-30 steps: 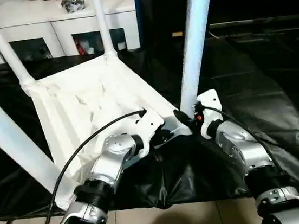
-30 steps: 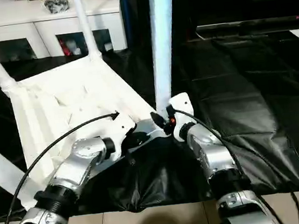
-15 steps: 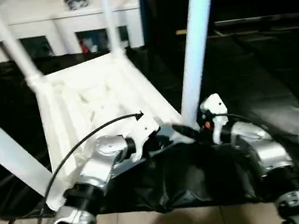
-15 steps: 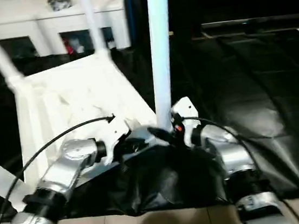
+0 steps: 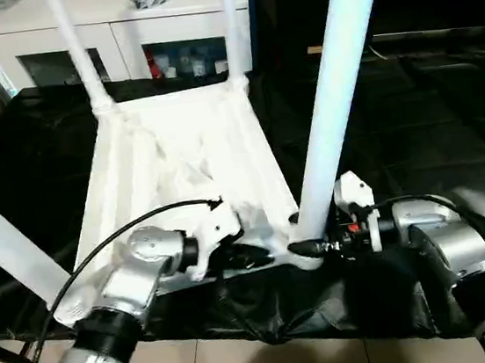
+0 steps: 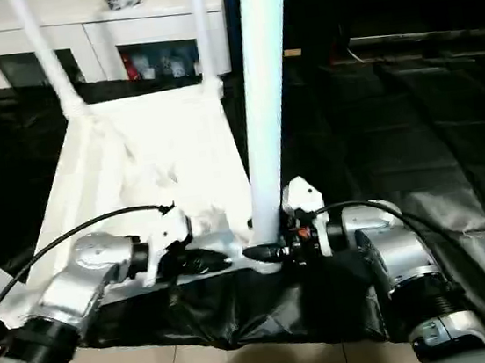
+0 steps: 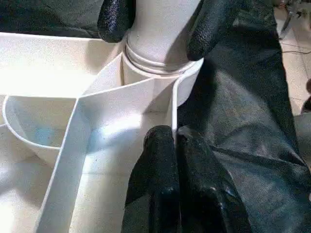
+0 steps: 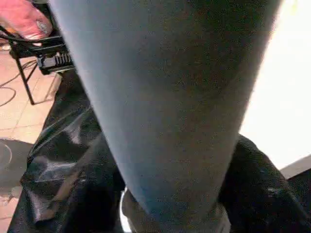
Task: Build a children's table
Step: Rotate leg to tighten
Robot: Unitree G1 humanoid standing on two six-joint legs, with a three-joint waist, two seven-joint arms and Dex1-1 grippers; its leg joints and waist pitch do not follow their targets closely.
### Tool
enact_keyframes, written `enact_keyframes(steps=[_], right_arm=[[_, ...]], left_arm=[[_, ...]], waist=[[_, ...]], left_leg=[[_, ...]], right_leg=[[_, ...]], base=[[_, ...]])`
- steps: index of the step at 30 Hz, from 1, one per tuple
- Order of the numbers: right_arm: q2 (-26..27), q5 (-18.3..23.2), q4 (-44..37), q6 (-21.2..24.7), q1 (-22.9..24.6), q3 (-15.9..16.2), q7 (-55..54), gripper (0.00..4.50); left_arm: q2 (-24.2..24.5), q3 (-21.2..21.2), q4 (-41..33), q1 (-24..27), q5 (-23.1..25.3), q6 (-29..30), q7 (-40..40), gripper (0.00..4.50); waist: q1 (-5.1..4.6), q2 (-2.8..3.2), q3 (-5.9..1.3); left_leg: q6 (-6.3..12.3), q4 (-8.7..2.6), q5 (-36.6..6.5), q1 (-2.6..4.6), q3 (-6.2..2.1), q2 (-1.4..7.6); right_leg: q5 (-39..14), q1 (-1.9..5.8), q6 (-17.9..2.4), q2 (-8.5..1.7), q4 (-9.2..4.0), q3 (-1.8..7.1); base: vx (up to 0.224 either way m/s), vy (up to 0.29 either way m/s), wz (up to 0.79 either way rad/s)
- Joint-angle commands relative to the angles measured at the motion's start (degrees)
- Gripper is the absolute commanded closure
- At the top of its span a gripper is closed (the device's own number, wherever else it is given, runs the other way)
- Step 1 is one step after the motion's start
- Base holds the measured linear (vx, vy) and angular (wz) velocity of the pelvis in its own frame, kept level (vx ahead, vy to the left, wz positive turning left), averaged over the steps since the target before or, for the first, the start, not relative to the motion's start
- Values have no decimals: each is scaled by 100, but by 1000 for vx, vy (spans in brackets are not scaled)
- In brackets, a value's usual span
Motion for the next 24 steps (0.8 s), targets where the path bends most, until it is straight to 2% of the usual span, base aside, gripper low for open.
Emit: enact_keyframes(steps=[1,7,11,13,14,15,16,18,21,24], right_arm=[[-16,7,-12,80,56,238,262,210],[69,1,-67,-22,172,247,201,242],[395,-181,217,-155,140,58,-737,251],[757,-470,725,-116,-48,-162,-2086,251],[769,-473,741,-111,-55,-171,-2123,254],[896,-499,908,-58,-131,-271,-2520,255],[963,-500,988,-25,-168,-326,-2708,255],[1205,-467,1180,79,-275,-488,-3250,256],[1627,-514,1379,111,-412,-605,-3996,257],[2051,-591,1519,192,-563,-591,-4465,257]], left_arm=[[31,87,-266,-102,-168,-62,-9,450],[-82,118,-214,-115,-128,-70,217,450],[-384,225,47,-259,40,-61,950,450],[-697,280,231,-406,110,10,1464,450],[-706,280,236,-410,113,12,1478,450],[-806,279,281,-453,143,30,1630,450],[-855,278,300,-473,157,41,1704,450],[-1060,271,377,-543,198,85,1957,450],[-1382,260,526,-655,307,119,2448,450],[-1601,188,616,-718,390,73,2684,450]], waist=[[3,-106,-378],[8,-109,-380],[-12,-108,-362],[-72,-99,-333],[-98,-98,-322],[-157,-112,-326],[-205,-106,-325],[-240,-110,-327],[-258,-75,-344],[-319,-69,-360]], left_leg=[[452,-380,-1261,48,-31,224],[463,-367,-1204,45,-26,222],[381,-384,-1345,47,-40,213],[218,-402,-1636,61,-58,186],[161,-410,-1705,62,-61,180],[78,-429,-1781,32,-96,165],[70,-435,-1839,26,-106,167],[118,-413,-1960,48,-100,147],[158,-408,-1817,47,-90,151],[170,-409,-1771,31,-94,153]], right_leg=[[-1500,281,-1307,-291,-350,216],[-1469,280,-1307,-296,-347,218],[-1716,272,-1231,-295,-380,217],[-2272,255,-1074,-296,-439,202],[-2409,244,-1034,-293,-449,199],[-2613,283,-916,-300,-454,179],[-2666,277,-854,-300,-474,173],[-2837,250,-792,-297,-512,170],[-2522,244,-894,-285,-498,184],[-2178,258,-1021,-278,-466,183]], base=[[0,0,0],[0,0,0],[0,0,0],[0,0,0],[0,0,0],[0,0,0],[0,0,0],[0,0,0],[0,0,0],[0,0,0]])
